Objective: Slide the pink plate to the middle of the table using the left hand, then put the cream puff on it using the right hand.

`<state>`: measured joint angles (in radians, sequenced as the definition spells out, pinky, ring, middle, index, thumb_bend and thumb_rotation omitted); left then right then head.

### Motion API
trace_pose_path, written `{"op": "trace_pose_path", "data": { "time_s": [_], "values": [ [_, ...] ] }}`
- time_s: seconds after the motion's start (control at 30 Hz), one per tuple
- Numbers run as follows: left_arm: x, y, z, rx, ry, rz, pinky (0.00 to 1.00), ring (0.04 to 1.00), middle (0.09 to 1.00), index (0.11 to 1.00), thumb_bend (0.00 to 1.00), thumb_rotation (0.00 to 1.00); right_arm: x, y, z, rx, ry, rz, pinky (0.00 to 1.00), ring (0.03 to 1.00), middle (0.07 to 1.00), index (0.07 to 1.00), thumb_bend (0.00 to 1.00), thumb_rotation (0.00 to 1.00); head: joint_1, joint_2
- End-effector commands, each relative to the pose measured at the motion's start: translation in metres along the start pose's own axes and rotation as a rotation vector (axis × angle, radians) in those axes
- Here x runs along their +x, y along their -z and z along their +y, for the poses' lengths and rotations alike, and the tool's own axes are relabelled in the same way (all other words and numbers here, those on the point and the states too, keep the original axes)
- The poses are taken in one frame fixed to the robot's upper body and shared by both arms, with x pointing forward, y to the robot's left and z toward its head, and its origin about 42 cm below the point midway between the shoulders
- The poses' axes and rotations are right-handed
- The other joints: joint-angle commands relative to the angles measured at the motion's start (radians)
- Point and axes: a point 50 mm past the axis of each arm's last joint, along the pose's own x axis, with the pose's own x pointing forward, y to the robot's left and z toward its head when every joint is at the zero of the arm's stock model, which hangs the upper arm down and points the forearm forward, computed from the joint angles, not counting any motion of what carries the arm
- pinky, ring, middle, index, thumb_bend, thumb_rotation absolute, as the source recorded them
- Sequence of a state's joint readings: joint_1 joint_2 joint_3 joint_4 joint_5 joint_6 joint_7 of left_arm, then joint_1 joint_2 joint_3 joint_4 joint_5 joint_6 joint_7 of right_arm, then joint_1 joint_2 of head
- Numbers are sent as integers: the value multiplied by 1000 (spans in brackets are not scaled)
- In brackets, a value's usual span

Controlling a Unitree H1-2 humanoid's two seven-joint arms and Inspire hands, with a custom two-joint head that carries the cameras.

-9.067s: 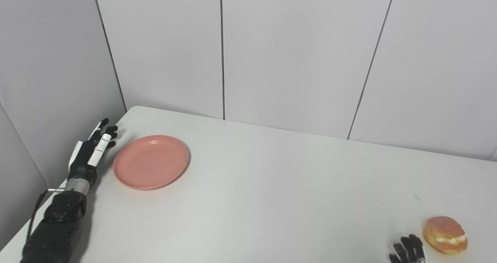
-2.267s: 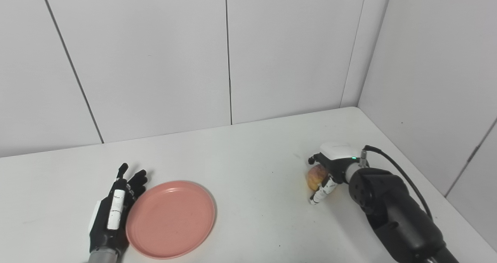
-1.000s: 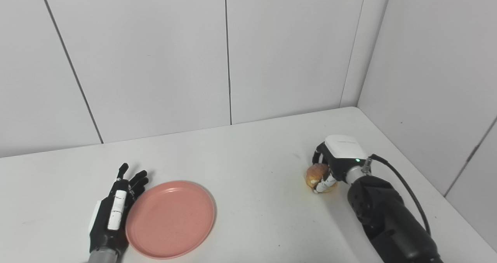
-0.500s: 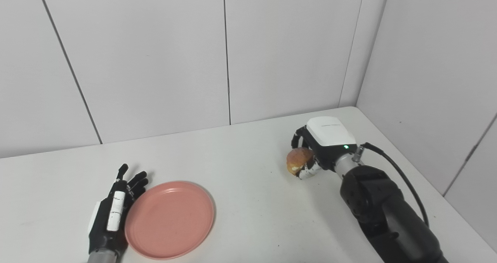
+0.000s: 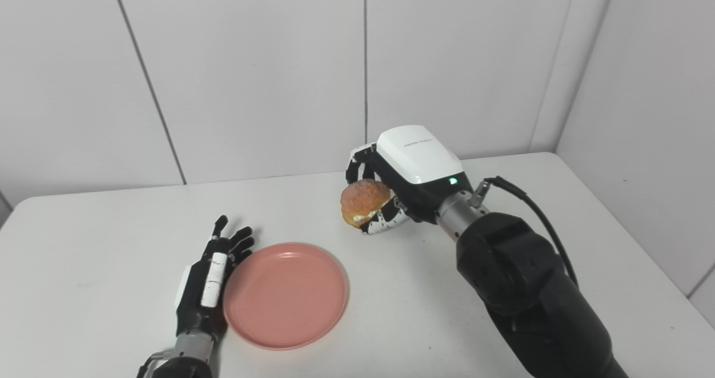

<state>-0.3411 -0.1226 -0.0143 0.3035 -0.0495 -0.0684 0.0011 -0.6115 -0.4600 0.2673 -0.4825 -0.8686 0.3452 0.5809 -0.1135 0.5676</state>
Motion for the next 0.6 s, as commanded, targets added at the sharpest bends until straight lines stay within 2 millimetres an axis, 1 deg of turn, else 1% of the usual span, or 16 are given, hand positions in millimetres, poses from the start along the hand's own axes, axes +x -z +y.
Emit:
{"op": "trace_pose_path", "data": {
  "time_s": [0.0,0.03,0.1,0.23,0.33,0.37,0.5,0.57],
  "values": [
    [-14,24,-8,-6,-17,113,849,835,832,952,889,825,5,-15,-15,-23,40,-93,321,407,507,505,517,0,31,4],
    [-14,24,-12,-3,-20,112,850,826,829,950,891,820,7,-18,-13,-12,33,-109,309,400,497,513,516,0,59,7],
    [-13,23,-18,2,-25,110,845,817,822,946,883,828,11,-22,-7,3,28,-130,310,394,484,522,515,0,88,8],
    [-12,21,-28,-5,-33,107,821,809,811,936,872,824,18,-27,6,17,8,-149,350,408,498,509,517,0,148,14],
    [-11,20,-33,-10,-42,111,798,793,797,927,894,807,25,-34,19,29,-30,-181,318,400,498,514,517,0,168,15],
    [-11,20,-34,-10,-44,113,795,791,795,926,897,805,27,-35,22,29,-40,-187,314,399,497,515,517,0,185,17],
    [-10,19,-37,-9,-54,118,777,778,783,917,918,797,33,-44,36,48,-89,-218,315,405,501,508,517,0,215,22],
    [-10,19,-38,-9,-54,113,770,772,776,913,912,801,37,-48,46,48,-126,-219,382,435,506,488,518,0,220,24]
  ]
}}
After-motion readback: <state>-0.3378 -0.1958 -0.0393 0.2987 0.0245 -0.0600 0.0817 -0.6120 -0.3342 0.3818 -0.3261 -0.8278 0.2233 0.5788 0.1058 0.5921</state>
